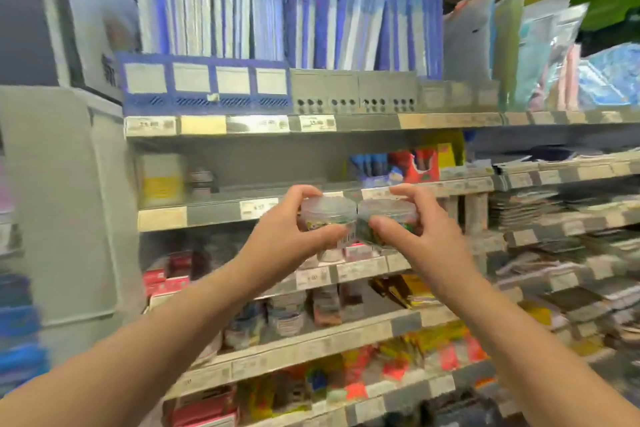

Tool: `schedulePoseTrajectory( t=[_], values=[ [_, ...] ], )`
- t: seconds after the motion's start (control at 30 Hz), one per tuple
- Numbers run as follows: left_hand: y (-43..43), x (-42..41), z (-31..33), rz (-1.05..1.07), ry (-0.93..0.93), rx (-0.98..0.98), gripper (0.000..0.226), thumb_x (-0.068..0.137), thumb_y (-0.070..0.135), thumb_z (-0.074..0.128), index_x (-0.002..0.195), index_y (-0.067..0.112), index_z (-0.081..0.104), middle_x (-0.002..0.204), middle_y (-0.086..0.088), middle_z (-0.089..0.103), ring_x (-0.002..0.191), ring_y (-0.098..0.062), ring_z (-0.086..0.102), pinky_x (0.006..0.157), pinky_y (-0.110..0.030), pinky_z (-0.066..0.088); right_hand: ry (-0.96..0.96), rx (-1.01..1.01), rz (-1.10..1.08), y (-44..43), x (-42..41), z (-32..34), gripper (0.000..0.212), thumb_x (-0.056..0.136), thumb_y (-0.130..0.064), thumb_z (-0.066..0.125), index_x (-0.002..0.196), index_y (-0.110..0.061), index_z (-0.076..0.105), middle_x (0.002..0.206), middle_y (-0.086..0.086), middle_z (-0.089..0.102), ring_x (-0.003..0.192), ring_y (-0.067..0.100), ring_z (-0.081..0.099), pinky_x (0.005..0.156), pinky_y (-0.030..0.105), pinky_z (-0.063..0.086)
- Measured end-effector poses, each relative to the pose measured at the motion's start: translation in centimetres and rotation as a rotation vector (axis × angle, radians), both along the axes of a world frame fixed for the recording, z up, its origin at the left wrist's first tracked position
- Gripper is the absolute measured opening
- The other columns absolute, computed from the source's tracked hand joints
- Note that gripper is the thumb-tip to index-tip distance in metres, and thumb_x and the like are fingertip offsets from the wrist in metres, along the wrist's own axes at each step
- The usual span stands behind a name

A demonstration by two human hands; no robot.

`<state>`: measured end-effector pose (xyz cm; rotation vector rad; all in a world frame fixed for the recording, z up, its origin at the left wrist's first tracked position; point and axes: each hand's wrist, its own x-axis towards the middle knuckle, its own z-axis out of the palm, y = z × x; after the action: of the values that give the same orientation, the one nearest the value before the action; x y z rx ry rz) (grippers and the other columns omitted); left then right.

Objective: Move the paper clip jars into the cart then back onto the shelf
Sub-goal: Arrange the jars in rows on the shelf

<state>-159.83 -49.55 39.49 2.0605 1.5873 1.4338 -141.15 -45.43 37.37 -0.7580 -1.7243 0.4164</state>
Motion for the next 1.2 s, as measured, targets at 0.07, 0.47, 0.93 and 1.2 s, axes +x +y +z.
schedulePoseTrajectory(
  t=[0.07,0.47,0.93,1.2],
  values=[
    [1.7,-3.2,0.3,0.076,0.005,-0.001,0.042,0.075,0.036,0.070,0.109,0.031,0.048,0.066,0.009,0.060,0.055,0.001,0.055,0.053,-0.018,0.045,-0.054,-0.004,0.056,2.9,-3.2,0.6,0.050,0.068,-0.057,0.061,0.112,-0.040,0.044,0.086,-0.017,0.054,0.076,-0.014,0.050,0.060,0.006,0.038],
    [12.8,-15.7,2.9,0.509,0.007,0.104,0.061,0.047,0.067,0.058,0.099,0.036,0.051,0.091,0.006,0.065,0.080,-0.010,0.062,0.079,-0.032,0.052,-0.182,0.057,0.415,20.4,-18.6,5.5,0.044,0.075,-0.051,0.062,0.114,-0.036,0.047,0.101,-0.013,0.058,0.087,0.000,0.055,0.078,0.022,0.045],
    [16.8,-24.3,4.8,0.870,0.216,0.010,0.059,0.066,0.056,0.070,0.111,0.022,0.052,0.098,0.012,0.060,0.081,0.003,0.054,0.062,-0.013,0.042,-0.643,-0.052,0.573,28.0,-29.4,10.1,0.051,0.076,-0.049,0.067,0.118,-0.034,0.043,0.109,-0.006,0.054,0.103,0.012,0.053,0.087,0.029,0.048],
    [15.9,-25.5,4.2,1.026,0.198,0.133,0.062,0.065,0.056,0.060,0.118,0.026,0.047,0.093,0.013,0.054,0.088,-0.010,0.053,0.072,-0.024,0.040,-0.885,-0.069,0.581,28.2,-35.3,9.7,0.053,0.077,-0.047,0.070,0.123,-0.029,0.049,0.116,-0.010,0.056,0.097,0.007,0.052,0.068,0.014,0.042]
  ],
)
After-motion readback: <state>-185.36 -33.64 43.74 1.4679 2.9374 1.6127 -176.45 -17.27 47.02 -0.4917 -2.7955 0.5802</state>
